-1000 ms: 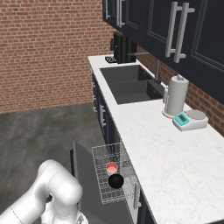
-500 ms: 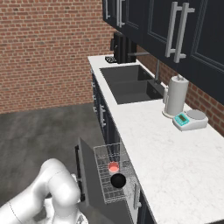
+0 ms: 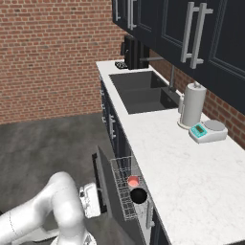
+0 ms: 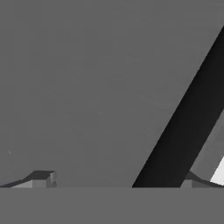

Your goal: Pick up the cup and bowl from the counter, place them in the dishwasher, and close the dishwasher door.

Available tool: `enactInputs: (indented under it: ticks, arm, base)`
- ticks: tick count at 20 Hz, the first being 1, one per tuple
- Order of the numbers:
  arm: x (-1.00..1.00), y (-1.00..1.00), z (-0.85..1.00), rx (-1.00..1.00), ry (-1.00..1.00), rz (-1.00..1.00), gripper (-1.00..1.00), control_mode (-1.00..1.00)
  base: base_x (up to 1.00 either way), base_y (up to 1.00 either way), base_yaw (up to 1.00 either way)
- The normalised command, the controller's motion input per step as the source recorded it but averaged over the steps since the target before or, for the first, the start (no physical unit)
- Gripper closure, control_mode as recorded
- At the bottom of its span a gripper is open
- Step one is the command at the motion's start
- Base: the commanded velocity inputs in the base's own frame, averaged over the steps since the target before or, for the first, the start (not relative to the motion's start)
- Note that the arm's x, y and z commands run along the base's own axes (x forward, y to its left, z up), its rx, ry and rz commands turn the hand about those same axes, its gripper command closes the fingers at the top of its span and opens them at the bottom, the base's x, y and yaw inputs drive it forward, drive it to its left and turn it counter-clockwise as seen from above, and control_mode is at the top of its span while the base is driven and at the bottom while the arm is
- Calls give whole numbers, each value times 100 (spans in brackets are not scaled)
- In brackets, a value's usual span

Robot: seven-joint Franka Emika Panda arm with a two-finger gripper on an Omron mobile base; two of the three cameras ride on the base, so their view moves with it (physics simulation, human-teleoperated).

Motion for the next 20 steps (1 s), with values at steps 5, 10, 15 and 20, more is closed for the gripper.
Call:
enactInputs:
  ticks: [5,10,15,20]
  arm:
    - [69,-100,0,-28,-3,-27,-100,-100]
    - [64,-100,0,-28,-4,-26,-100,-100]
    - [59,-100,-13,-31,-9,-25,-100,-100]
    - [57,-98,-31,-33,-11,-22,-100,-100]
  base:
    - [0,0,0]
    - [0,0,0]
    - [0,0,0]
    - [0,0,0]
